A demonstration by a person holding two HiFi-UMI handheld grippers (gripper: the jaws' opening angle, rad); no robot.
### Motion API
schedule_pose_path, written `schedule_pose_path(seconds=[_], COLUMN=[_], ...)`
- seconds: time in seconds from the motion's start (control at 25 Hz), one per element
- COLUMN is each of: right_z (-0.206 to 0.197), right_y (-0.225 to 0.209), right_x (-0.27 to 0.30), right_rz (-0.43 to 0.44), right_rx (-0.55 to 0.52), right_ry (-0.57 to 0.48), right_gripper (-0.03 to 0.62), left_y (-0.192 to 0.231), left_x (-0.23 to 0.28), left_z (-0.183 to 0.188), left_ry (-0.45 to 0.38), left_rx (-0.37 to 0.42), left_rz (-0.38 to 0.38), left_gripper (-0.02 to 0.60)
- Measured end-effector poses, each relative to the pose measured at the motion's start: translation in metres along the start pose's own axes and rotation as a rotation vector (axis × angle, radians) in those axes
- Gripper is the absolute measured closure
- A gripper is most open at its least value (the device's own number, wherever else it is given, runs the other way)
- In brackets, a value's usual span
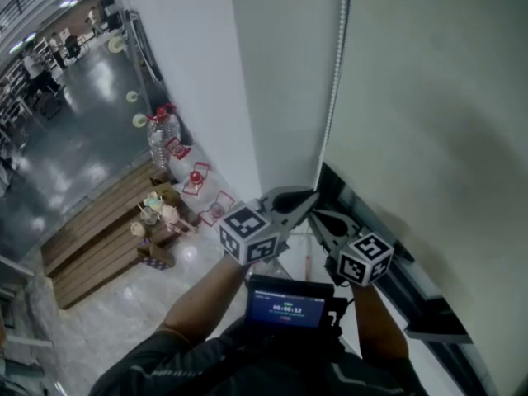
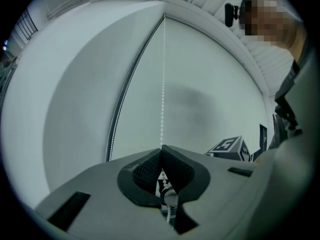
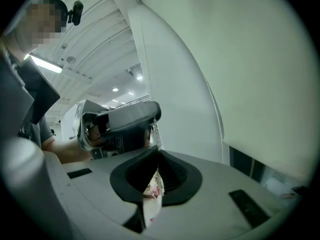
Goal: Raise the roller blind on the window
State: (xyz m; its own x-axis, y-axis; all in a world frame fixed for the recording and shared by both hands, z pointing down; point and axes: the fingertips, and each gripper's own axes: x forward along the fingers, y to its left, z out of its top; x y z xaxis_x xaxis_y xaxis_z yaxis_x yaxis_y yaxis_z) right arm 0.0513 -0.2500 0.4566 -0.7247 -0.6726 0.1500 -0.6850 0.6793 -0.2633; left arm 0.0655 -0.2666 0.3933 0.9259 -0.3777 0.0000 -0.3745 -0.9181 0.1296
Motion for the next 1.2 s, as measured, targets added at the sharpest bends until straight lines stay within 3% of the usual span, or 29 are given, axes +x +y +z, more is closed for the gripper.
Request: schedule_pose_path(seconds=[0.2,0.44,0.64,0.96,1.04,1.2], right_z=[0.017,0.096,0.144,0.171,0.172,0.169], right_y=[-0.015,0.004,0.025,0.039,0.040,0.039], right_x=[-0.021,-0.033,-0.025,-0.007,-0.007,-0.002], right_rz=[-0.076,-0.034,-0.002,0.043,0.041,0.051], right_rx=[-0.057,-0.159,-0.257,-0.300,-0.307,-0.303], right_ry=[0.009,-0.117,-0.157,-0.175,-0.175,-0.170], right_gripper=[0.541,0.456,0.456,0.462,0.547,0.577], left_y=[0.007,0.003,0.006,-0.001,-0.004,-0.003], left_x=[-0.003,-0.007,-0.009,-0.010,-0.010,-0.010], left_z=[-0.002,-0.004,-0.007,-0.007,-0.007,-0.008], left_ry=[0.001,-0.017,-0.008,-0.011,-0.011,-0.008], left_rx=[0.007,-0.005,-0.003,-0.010,-0.010,-0.011], left_rz=[0.007,-0.014,-0.008,-0.020,-0.022,-0.027], left_gripper=[0.583,0.584,0.584,0.584,0.584,0.584])
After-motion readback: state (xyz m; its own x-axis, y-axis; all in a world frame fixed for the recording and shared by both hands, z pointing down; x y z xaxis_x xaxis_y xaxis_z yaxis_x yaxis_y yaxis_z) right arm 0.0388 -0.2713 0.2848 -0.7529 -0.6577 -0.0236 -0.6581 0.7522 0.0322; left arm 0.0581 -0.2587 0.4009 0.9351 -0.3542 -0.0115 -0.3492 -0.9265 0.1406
